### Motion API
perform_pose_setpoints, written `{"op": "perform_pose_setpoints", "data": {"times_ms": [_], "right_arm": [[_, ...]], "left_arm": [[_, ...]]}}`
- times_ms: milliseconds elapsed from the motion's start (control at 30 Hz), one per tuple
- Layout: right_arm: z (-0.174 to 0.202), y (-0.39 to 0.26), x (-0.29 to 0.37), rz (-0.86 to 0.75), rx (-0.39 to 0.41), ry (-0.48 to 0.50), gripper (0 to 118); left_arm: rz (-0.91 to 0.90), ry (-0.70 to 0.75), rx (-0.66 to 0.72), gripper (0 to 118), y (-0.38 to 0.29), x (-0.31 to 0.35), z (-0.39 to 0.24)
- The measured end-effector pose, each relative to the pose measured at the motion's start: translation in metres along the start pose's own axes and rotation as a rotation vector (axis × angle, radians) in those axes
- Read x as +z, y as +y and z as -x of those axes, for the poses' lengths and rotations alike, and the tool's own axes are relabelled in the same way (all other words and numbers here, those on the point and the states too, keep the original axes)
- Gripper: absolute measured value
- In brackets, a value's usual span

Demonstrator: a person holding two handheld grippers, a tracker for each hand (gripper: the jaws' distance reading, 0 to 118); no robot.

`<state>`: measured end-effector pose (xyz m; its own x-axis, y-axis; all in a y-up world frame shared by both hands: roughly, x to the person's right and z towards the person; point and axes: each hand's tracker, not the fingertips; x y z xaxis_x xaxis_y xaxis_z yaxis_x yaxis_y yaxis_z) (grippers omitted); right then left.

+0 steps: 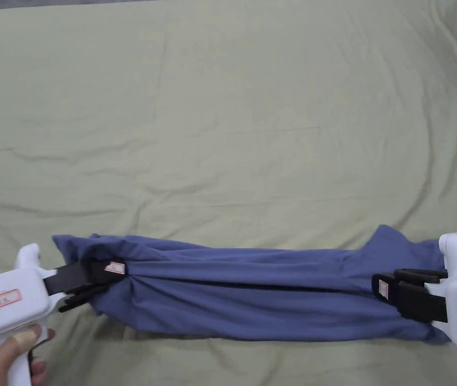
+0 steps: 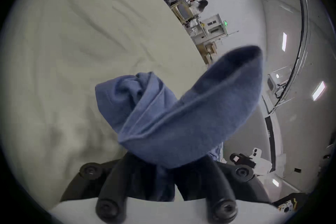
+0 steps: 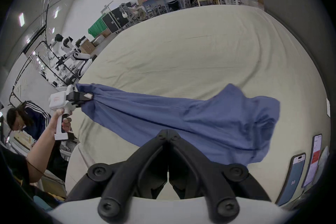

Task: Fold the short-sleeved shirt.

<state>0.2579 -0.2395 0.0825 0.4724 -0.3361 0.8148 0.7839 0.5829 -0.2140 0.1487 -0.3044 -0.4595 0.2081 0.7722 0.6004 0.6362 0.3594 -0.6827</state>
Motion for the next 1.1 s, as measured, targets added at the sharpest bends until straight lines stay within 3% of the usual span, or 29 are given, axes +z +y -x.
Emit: {"op": "perform_pose_setpoints", "data": {"times_ms": [133, 300, 567, 733, 767, 800, 833, 867, 900, 967, 1000, 1033, 1067, 1100], "right_arm": [[0.004, 0.004, 0.0, -0.011, -0.006, 0.003, 2], [0.019, 0.01, -0.001, -0.014, 0.053, -0.012, 2], [0.034, 0.015, -0.005, -0.004, 0.118, -0.01, 2], [0.032, 0.013, -0.004, 0.002, 0.107, -0.01, 2], [0.031, 0.012, -0.004, 0.008, 0.106, -0.013, 2], [0.031, 0.012, -0.004, 0.012, 0.108, -0.017, 2], [0.03, 0.011, -0.003, 0.014, 0.112, -0.02, 2], [0.029, 0.011, -0.002, 0.013, 0.118, -0.023, 2], [0.029, 0.01, -0.001, 0.009, 0.119, -0.025, 2], [0.026, 0.01, 0.002, -0.003, 0.107, -0.016, 2], [0.024, 0.01, 0.004, -0.011, 0.098, -0.01, 2], [0.024, 0.01, 0.005, -0.017, 0.093, -0.006, 2], [0.023, 0.01, 0.007, -0.024, 0.087, 0.0, 2], [0.022, 0.01, 0.009, -0.031, 0.08, 0.005, 2]], "left_arm": [[-0.068, 0.095, -0.006, 10, 0.022, 0.038, 0.007], [-0.074, 0.34, -0.11, 10, 0.026, 0.044, -0.012], [0.071, 0.342, -0.416, 10, -0.051, -0.057, -0.133], [0.212, 0.418, -0.462, 11, -0.088, -0.142, -0.136], [0.234, 0.448, -0.455, 23, -0.094, -0.156, -0.13], [0.242, 0.511, -0.468, 59, -0.102, -0.169, -0.123], [0.254, 0.534, -0.484, 75, -0.107, -0.174, -0.118], [0.227, 0.433, -0.491, 88, -0.109, -0.171, -0.118], [0.216, 0.397, -0.476, 97, -0.108, -0.164, -0.125], [0.213, 0.365, -0.395, 100, -0.103, -0.151, -0.131], [0.229, 0.322, -0.355, 97, -0.097, -0.139, -0.133], [0.246, 0.277, -0.315, 82, -0.089, -0.125, -0.134], [0.188, 0.211, -0.288, 50, -0.083, -0.104, -0.142], [0.085, 0.186, -0.285, 0, -0.078, -0.085, -0.143]]}}
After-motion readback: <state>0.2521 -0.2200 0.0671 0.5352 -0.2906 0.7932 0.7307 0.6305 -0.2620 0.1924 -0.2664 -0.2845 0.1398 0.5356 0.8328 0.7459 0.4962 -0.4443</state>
